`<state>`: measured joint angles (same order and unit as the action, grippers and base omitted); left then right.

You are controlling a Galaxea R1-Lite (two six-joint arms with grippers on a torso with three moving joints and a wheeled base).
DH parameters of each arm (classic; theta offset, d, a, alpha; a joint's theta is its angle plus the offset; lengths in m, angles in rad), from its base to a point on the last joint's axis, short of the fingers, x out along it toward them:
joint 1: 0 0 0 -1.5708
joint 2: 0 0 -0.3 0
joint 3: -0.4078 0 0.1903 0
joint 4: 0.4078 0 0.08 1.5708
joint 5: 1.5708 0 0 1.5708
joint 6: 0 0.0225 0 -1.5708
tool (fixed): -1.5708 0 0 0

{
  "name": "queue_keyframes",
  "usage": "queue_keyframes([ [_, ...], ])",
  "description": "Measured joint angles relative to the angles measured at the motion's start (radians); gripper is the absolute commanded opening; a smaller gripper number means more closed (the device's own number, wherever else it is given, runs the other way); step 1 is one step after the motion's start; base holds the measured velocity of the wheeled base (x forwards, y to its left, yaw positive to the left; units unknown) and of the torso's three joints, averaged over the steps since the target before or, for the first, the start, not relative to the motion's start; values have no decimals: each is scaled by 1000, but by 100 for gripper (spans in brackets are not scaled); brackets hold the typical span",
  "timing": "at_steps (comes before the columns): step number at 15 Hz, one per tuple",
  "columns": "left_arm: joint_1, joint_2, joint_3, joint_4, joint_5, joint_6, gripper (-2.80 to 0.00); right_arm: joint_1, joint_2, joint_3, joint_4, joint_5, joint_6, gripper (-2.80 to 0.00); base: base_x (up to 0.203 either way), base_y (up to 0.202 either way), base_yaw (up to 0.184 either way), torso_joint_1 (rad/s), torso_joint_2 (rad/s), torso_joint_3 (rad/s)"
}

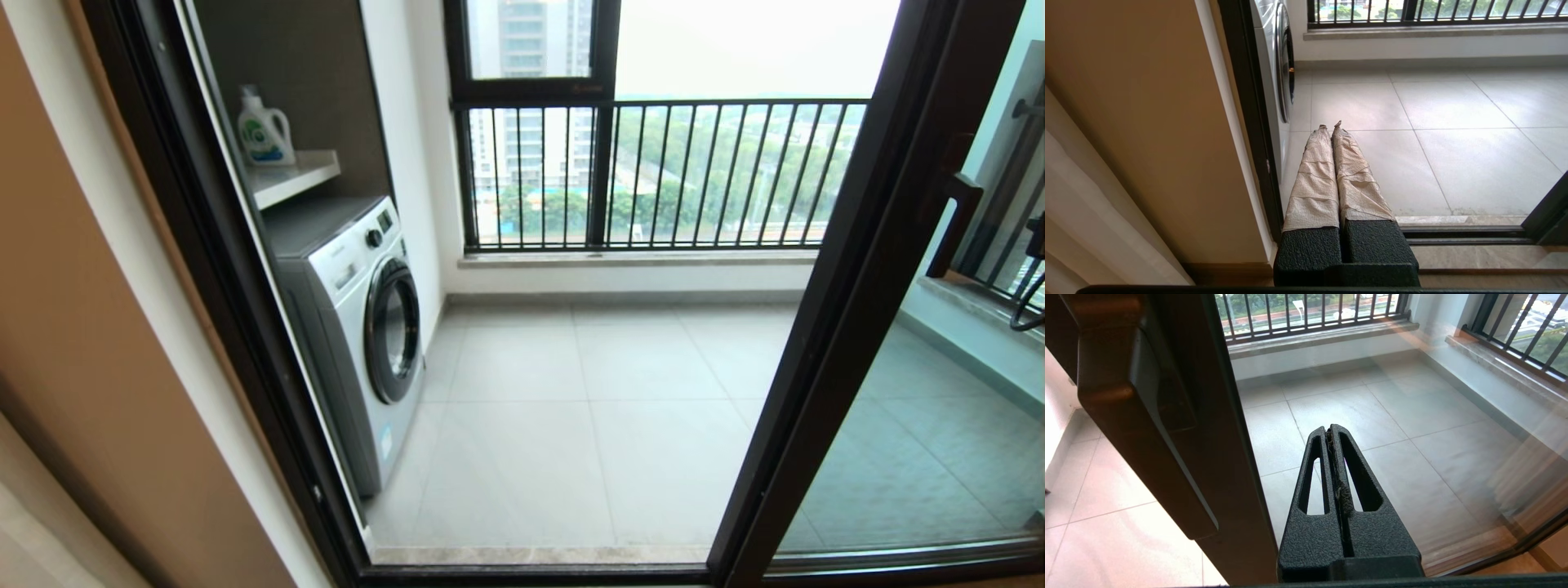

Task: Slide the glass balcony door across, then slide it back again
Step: Close the slid door

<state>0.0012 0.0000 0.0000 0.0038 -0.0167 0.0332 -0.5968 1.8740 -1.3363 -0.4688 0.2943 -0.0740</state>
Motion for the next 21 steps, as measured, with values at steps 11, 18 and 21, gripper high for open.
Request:
queue_keyframes([
  [11,0,0,0,0,0,0,-280,145,179,-189,1,-92,0,-280,0,0,0,0,0,0],
  [18,0,0,0,0,0,0,-280,228,169,-181,-2,-128,0,-280,0,0,0,0,0,0],
  [21,0,0,0,0,0,0,-280,260,162,-176,0,-148,-1,-280,0,0,0,0,0,0],
])
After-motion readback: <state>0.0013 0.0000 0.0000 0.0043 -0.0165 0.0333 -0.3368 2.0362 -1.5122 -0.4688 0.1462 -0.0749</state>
